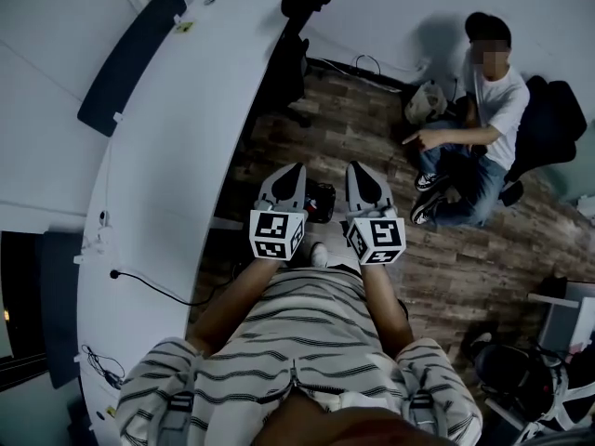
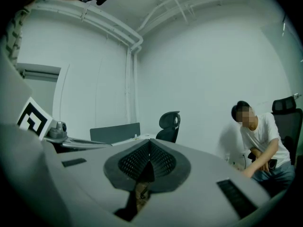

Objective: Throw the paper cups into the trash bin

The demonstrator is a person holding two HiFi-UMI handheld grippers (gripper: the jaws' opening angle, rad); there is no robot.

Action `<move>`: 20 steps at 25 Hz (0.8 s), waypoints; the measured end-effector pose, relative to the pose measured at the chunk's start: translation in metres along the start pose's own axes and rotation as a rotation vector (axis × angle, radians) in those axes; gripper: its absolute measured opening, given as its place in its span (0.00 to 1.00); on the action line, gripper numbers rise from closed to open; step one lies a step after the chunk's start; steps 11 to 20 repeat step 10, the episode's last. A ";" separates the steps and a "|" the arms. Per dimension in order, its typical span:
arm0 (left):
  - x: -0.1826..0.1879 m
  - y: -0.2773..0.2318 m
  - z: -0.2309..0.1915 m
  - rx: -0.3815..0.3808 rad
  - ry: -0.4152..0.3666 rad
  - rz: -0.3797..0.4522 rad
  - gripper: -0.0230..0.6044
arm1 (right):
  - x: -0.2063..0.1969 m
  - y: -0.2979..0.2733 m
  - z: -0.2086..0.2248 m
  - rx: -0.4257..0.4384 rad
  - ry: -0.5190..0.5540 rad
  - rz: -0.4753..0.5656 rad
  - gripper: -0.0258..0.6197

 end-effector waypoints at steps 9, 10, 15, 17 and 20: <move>0.005 -0.008 -0.003 0.008 -0.026 0.013 0.07 | 0.002 -0.009 0.006 0.006 -0.002 0.022 0.05; 0.005 -0.009 -0.002 0.007 -0.029 0.013 0.07 | 0.002 -0.009 0.007 0.006 -0.003 0.022 0.05; 0.005 -0.009 -0.002 0.007 -0.029 0.013 0.07 | 0.002 -0.009 0.007 0.006 -0.003 0.022 0.05; 0.005 -0.009 -0.002 0.007 -0.029 0.013 0.07 | 0.002 -0.009 0.007 0.006 -0.003 0.022 0.05; 0.005 -0.009 -0.002 0.007 -0.029 0.013 0.07 | 0.002 -0.009 0.007 0.006 -0.003 0.022 0.05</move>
Point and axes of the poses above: the fingertips, and each gripper's own axes: y backward along the fingers, z to its right, x out of its top, the point moved 2 cm from there along y, backward along the fingers, and after that the axes turned 10 degrees about -x, right-handed, at the moved point
